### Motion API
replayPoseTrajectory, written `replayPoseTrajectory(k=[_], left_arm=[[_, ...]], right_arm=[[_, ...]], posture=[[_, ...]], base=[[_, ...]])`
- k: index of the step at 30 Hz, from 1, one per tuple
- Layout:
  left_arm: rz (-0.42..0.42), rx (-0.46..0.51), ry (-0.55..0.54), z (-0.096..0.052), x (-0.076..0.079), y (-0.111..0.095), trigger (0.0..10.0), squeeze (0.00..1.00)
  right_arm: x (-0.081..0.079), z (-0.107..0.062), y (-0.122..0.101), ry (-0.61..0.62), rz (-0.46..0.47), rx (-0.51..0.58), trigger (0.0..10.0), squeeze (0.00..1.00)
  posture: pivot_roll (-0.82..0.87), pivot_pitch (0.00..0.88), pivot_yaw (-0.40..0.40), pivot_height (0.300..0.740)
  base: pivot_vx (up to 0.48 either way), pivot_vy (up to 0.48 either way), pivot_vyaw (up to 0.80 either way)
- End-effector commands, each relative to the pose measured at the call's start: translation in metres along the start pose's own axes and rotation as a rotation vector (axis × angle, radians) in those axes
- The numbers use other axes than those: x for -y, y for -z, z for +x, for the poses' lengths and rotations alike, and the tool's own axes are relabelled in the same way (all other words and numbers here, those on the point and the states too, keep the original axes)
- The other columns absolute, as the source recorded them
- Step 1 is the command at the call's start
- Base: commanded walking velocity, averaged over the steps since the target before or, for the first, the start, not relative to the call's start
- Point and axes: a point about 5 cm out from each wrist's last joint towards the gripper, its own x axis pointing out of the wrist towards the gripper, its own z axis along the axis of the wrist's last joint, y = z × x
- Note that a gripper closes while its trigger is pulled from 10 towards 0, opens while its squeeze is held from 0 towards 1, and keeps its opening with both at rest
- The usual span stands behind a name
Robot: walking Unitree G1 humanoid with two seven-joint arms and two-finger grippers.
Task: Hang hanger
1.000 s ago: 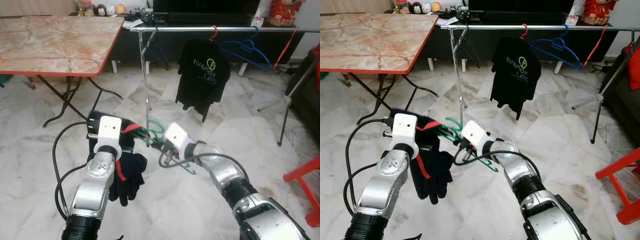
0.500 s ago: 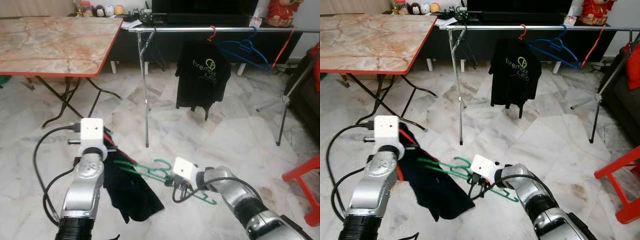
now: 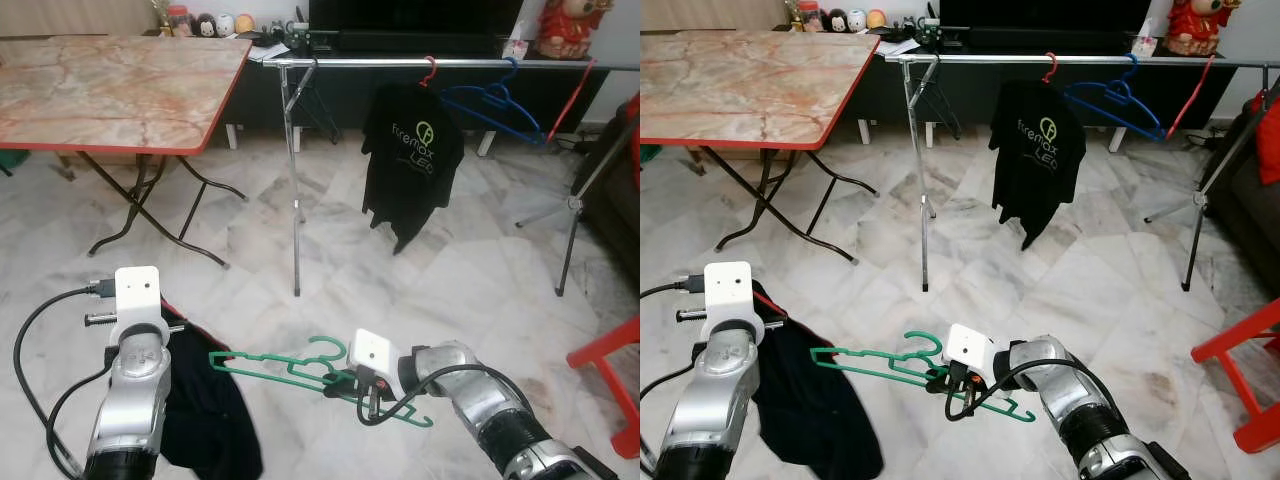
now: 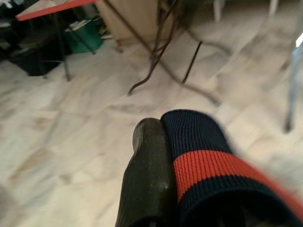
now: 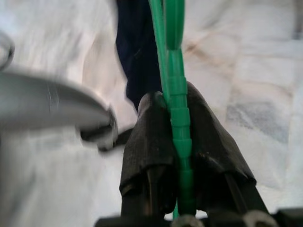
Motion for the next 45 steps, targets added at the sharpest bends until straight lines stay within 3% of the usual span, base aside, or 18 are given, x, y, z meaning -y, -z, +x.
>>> replayPoseTrajectory(k=[1,2,3,7,8,10,11,12,15,18,26,35,37,38,40,44,45], left_arm=[[0.038,-0.063,-0.048,-0.002,-0.017,0.023,10.0,0.0],[0.042,-0.074,-0.053,-0.004,-0.02,0.027,10.0,0.0],[0.029,-0.098,-0.07,-0.005,-0.024,0.033,10.0,0.0],[0.02,-0.124,-0.095,-0.007,-0.034,0.045,10.0,0.0],[0.003,-0.129,-0.096,-0.008,-0.035,0.047,10.0,0.0],[-0.043,-0.097,-0.052,-0.011,-0.029,0.043,10.0,0.0],[-0.043,-0.097,-0.052,-0.011,-0.029,0.043,10.0,0.0],[-0.087,-0.053,-0.003,-0.014,-0.021,0.038,10.0,0.0],[-0.11,0.007,0.058,-0.019,-0.01,0.029,10.0,0.0],[-0.147,0.002,0.053,-0.02,-0.007,0.029,10.0,0.0],[-0.258,0.041,-0.006,-0.014,-0.015,0.014,10.0,0.0],[-0.263,0.091,-0.01,-0.011,-0.018,0.001,10.0,0.0],[-0.259,0.231,0.111,-0.005,-0.012,-0.046,10.0,0.0],[-0.259,0.231,0.111,-0.005,-0.012,-0.046,10.0,0.0],[-0.265,0.295,0.215,-0.008,-0.001,-0.071,10.0,0.0],[-0.286,0.293,0.383,-0.021,0.023,-0.079,10.0,0.0],[-0.286,0.293,0.383,-0.021,0.023,-0.079,10.0,0.0]], right_arm=[[0.004,-0.011,-0.001,0.032,0.058,0.074,3.5,0.0],[0.003,-0.013,0.0,0.025,0.067,0.08,3.5,0.0],[-0.001,-0.015,0.002,-0.001,0.07,0.091,0.0,0.0],[-0.005,-0.021,0.009,-0.016,0.076,0.087,0.5,0.0],[-0.003,-0.024,0.012,0.015,0.076,0.079,2.0,0.0],[0.005,-0.025,0.015,0.096,0.116,0.088,6.7,0.0],[0.005,-0.025,0.015,0.096,0.116,0.088,6.7,0.0],[0.007,-0.022,0.014,0.141,0.126,0.11,10.0,0.0],[0.01,-0.015,0.014,0.228,0.2,0.137,10.0,0.0],[0.004,-0.009,0.014,0.19,0.25,0.18,10.0,0.0],[-0.01,-0.01,0.03,0.067,0.209,0.074,10.0,0.0],[-0.014,-0.012,0.037,0.017,0.178,0.01,10.0,0.0],[-0.015,-0.012,0.059,-0.005,-0.032,-0.328,10.0,0.0],[-0.015,-0.012,0.059,-0.005,-0.032,-0.328,10.0,0.0],[-0.019,-0.014,0.073,-0.072,-0.177,-0.543,10.0,0.0],[-0.025,-0.012,0.081,-0.146,-0.233,-0.641,10.0,0.0],[-0.025,-0.012,0.081,-0.146,-0.233,-0.641,10.0,0.0]], posture=[[0.03,0.0,0.017,0.74],[0.03,0.0,0.017,0.74],[0.03,0.0,0.017,0.74],[0.02,0.0,0.025,0.74],[0.02,0.0,0.027,0.74],[0.02,0.0,0.027,0.74],[0.02,0.0,0.027,0.74],[0.02,0.0,0.029,0.74],[0.03,0.0,0.028,0.74],[0.04,0.0,0.026,0.74],[0.03,0.002,0.029,0.74],[0.03,0.003,0.029,0.74],[0.04,0.011,0.029,0.74],[0.04,0.011,0.029,0.74],[0.04,0.015,0.027,0.74],[0.05,0.018,0.022,0.74],[0.05,0.018,0.022,0.74]], base=[[0.0,0.0,0.0],[0.0,0.0,0.0],[0.0,0.0,0.0],[0.0,0.0,0.0],[0.0,0.0,0.0],[0.0,0.0,0.0],[0.0,0.0,0.0],[0.0,0.0,0.0],[0.0,0.0,0.0],[0.0,0.0,0.0],[0.0,0.0,0.0],[0.0,0.0,0.0],[0.0,0.0,0.0],[0.0,0.0,0.0],[0.0,0.0,0.0],[0.0,0.0,0.0],[0.0,0.0,0.0]])
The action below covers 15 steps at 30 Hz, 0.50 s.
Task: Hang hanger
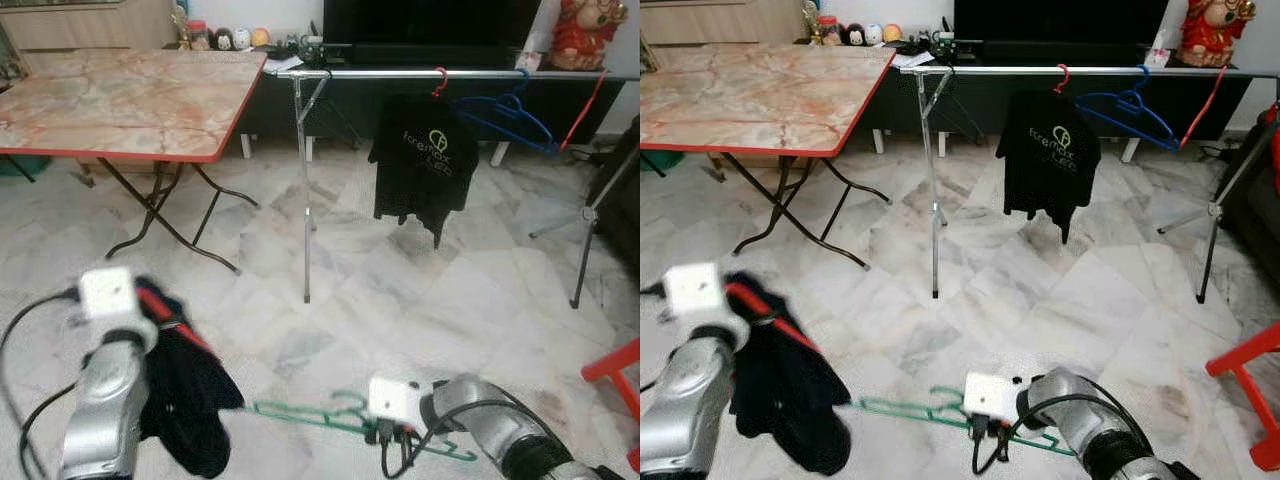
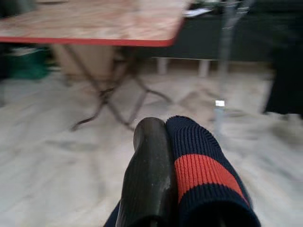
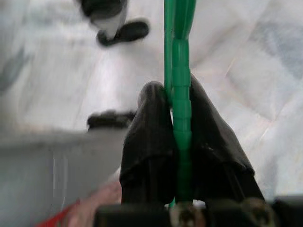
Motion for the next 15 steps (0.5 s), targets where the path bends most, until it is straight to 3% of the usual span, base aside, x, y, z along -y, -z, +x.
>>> replayPoseTrajectory(k=[1,2,6,10,13,14,15], left_arm=[[-0.005,0.032,0.114,-0.003,0.017,-0.013,10.0,0.0],[-0.003,0.022,0.165,-0.005,0.024,-0.012,10.0,0.0],[-0.006,0.013,0.198,-0.006,0.032,-0.011,10.0,0.0],[0.02,-0.066,0.062,-0.001,0.021,0.002,10.0,0.0],[0.079,-0.129,-0.075,-0.003,0.005,0.018,10.0,0.0],[0.079,-0.129,-0.075,-0.003,0.005,0.018,10.0,0.0],[0.115,-0.146,-0.126,-0.006,-0.004,0.025,10.0,0.0]], right_arm=[[-0.008,0.003,0.014,-0.046,-0.014,-0.089,10.0,0.0],[-0.008,0.004,0.013,-0.049,-0.017,-0.088,10.0,0.0],[-0.009,0.004,0.01,-0.091,-0.023,-0.063,10.0,0.0],[-0.008,0.001,0.008,-0.129,-0.018,-0.02,10.0,0.0],[0.002,-0.004,0.004,-0.033,0.054,0.076,10.0,0.0],[0.002,-0.004,0.004,-0.033,0.054,0.076,10.0,0.0],[0.013,-0.01,-0.001,0.084,0.111,0.15,10.0,0.0]], posture=[[0.05,0.019,0.021,0.74],[0.06,0.018,0.021,0.74],[0.05,0.02,0.021,0.74],[0.05,0.021,0.021,0.74],[0.05,0.027,0.021,0.74],[0.05,0.027,0.021,0.74],[0.04,0.03,0.021,0.74]], base=[[0.0,0.0,0.0],[0.0,0.0,0.0],[0.0,0.0,0.0],[0.0,0.0,0.0],[0.0,0.0,0.0],[0.0,0.0,0.0],[0.0,0.0,0.0]])
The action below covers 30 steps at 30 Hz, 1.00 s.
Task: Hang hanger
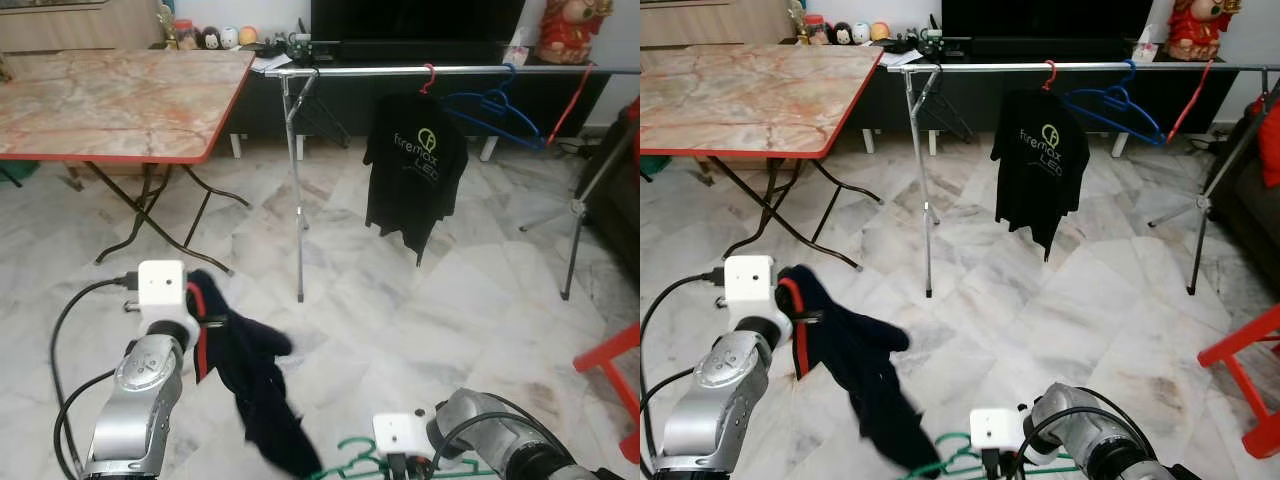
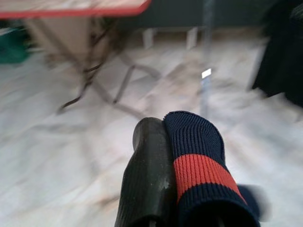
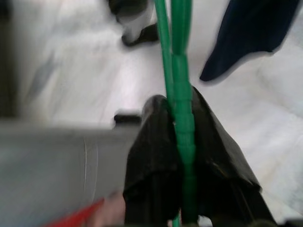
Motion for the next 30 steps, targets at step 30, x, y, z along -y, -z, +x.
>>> replayPoseTrajectory(k=[30], left_arm=[[-0.068,0.1,-0.076,-0.034,-0.001,0.025,10.0,0.0]], right_arm=[[0.032,-0.02,0.002,1.03,0.923,0.694,10.0,0.0]], posture=[[0.03,0.038,0.032,0.74]], base=[[0.0,0.0,0.0]])
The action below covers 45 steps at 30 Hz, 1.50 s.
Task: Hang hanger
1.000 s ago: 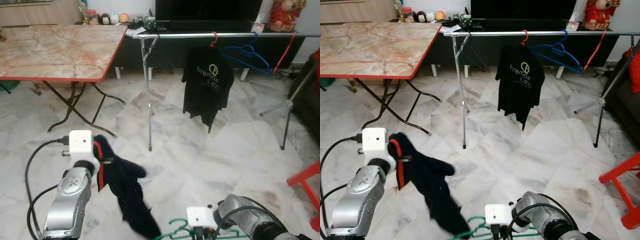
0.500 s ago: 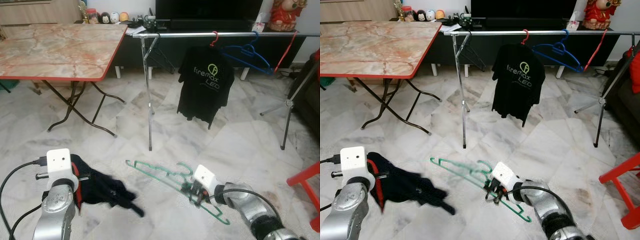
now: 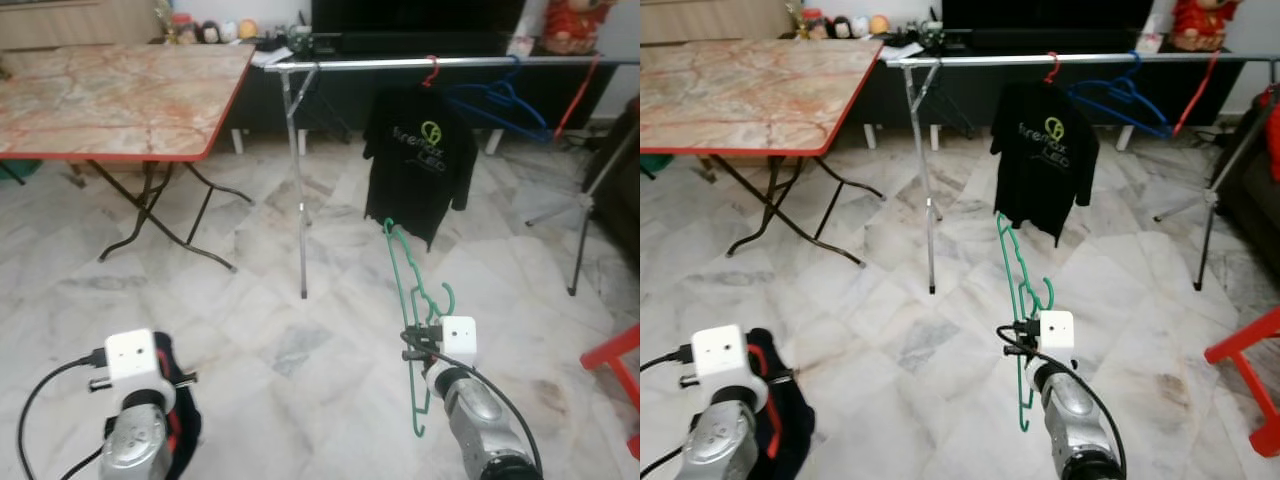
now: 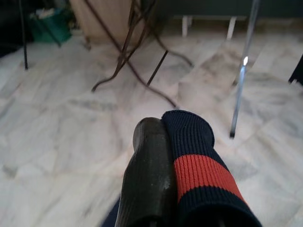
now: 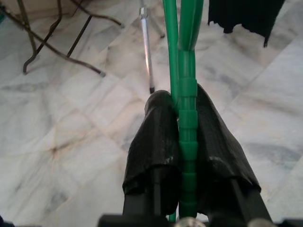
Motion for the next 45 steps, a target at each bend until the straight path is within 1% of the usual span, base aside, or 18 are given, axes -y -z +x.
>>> replayPoseTrajectory(k=[1,3,6,10,14,23,24,25,26,28,30,39,45], left_arm=[[0.009,0.065,0.026,0.002,0.006,-0.012,10.0,0.0],[0.02,0.068,0.041,0.003,0.008,-0.011,10.0,0.0],[-0.016,0.075,0.048,0.005,0.011,-0.012,10.0,0.0],[-0.044,0.074,0.055,0.004,0.014,-0.012,10.0,0.0],[-0.07,0.079,0.08,0.002,0.022,-0.01,10.0,0.0],[-0.072,0.083,0.082,0.002,0.023,-0.01,10.0,0.0],[-0.076,0.085,0.082,0.003,0.023,-0.01,10.0,0.0],[-0.105,0.088,0.064,0.006,0.022,-0.013,10.0,0.0],[-0.112,0.09,0.061,0.008,0.022,-0.013,10.0,0.0],[-0.113,0.093,0.059,0.009,0.022,-0.014,10.0,0.0],[-0.108,0.099,0.06,0.008,0.023,-0.015,10.0,0.0],[-0.107,0.091,0.058,0.006,0.021,-0.012,10.0,0.0],[-0.101,0.09,0.055,0.007,0.019,-0.011,10.0,0.0]], right_arm=[[0.004,-0.006,0.005,0.04,0.006,0.019,10.0,0.0],[0.005,-0.008,0.006,0.048,0.014,0.031,10.0,0.0],[0.001,-0.012,0.006,0.031,-0.056,0.054,10.0,0.0],[0.0,-0.013,0.006,0.028,-0.051,0.063,10.0,0.0],[0.0,-0.012,-0.001,0.024,-0.058,0.092,10.0,0.0],[-0.001,-0.013,-0.003,0.026,-0.068,0.095,10.0,0.0],[-0.002,-0.01,-0.006,0.022,-0.068,0.107,10.0,0.0],[-0.007,-0.003,-0.015,0.011,-0.05,0.128,10.0,0.0],[-0.008,-0.001,-0.018,0.012,-0.042,0.135,10.0,0.0],[-0.008,0.001,-0.02,0.014,-0.037,0.138,10.0,0.0],[-0.009,0.001,-0.022,-0.002,-0.053,0.139,10.0,0.0],[-0.01,0.002,-0.02,0.002,-0.049,0.137,10.0,0.0],[-0.012,0.001,-0.017,0.0,-0.048,0.129,10.0,0.0]], posture=[[0.02,0.037,0.033,0.74],[0.02,0.034,0.034,0.74],[0.02,0.029,0.034,0.74],[0.01,0.019,0.028,0.74],[-0.01,0.012,0.021,0.74],[-0.01,0.012,0.021,0.74],[-0.01,0.0,0.015,0.74],[-0.01,0.0,0.012,0.74],[-0.01,0.0,0.011,0.74],[-0.01,0.0,0.011,0.74],[-0.01,0.0,0.006,0.74],[-0.01,0.0,0.011,0.74],[-0.01,0.0,0.015,0.74]], base=[[0.0,0.0,0.0],[0.0,0.0,0.0],[0.0,0.0,0.0],[0.0,0.0,0.0],[0.0,0.0,0.0],[0.0,0.0,0.0],[0.0,0.0,0.0],[0.0,0.386,0.0],[0.0,0.386,0.0],[0.0,0.396,0.0],[0.0,0.405,0.0],[0.0,0.463,0.0],[0.0,0.48,0.0]])
